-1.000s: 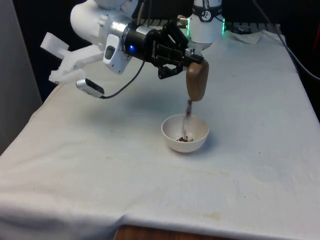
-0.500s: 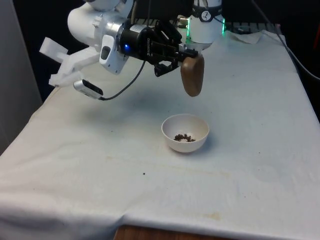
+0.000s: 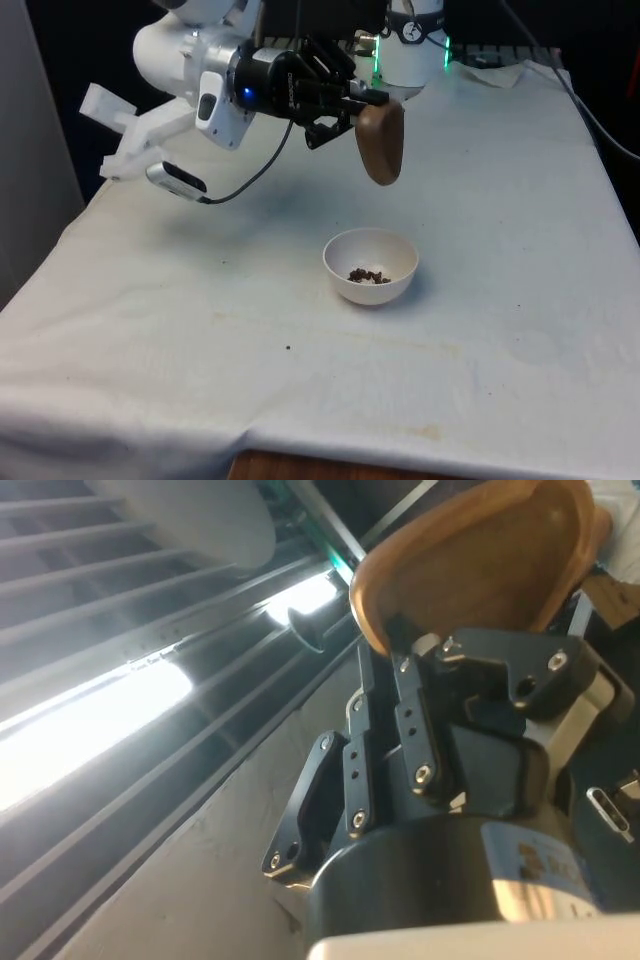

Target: Pour the coffee beans from the cup into the bowl.

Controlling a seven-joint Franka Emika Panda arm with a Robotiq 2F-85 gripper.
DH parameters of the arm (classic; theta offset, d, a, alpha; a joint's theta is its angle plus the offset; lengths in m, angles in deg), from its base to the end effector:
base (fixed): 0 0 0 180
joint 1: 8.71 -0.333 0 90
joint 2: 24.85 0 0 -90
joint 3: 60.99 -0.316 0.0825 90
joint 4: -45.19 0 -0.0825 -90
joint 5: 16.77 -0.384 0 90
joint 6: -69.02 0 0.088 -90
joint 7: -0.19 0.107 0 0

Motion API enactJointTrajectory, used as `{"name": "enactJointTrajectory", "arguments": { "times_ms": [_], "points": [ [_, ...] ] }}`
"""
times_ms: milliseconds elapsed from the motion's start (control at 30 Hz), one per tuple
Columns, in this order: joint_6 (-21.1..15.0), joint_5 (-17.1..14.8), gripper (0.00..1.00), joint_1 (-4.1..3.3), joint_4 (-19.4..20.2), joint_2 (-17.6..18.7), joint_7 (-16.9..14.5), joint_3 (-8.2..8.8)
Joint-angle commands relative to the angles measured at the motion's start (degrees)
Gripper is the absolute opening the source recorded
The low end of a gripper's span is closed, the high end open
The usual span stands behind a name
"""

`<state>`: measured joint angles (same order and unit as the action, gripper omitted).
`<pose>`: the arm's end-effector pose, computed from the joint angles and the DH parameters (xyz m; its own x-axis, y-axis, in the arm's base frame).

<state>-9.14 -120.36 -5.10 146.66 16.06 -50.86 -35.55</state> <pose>0.6208 -0.1653 0.2317 0.8984 -0.4354 0.0569 0.0623 -0.0019 -0.9981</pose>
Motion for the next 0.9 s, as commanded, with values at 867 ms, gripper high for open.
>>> {"name": "enactJointTrajectory", "arguments": {
  "times_ms": [867],
  "points": [
    [3.4, -2.1, 0.01, 0.34, 0.1, 1.0, 0.1, 0.52]
  ]
}}
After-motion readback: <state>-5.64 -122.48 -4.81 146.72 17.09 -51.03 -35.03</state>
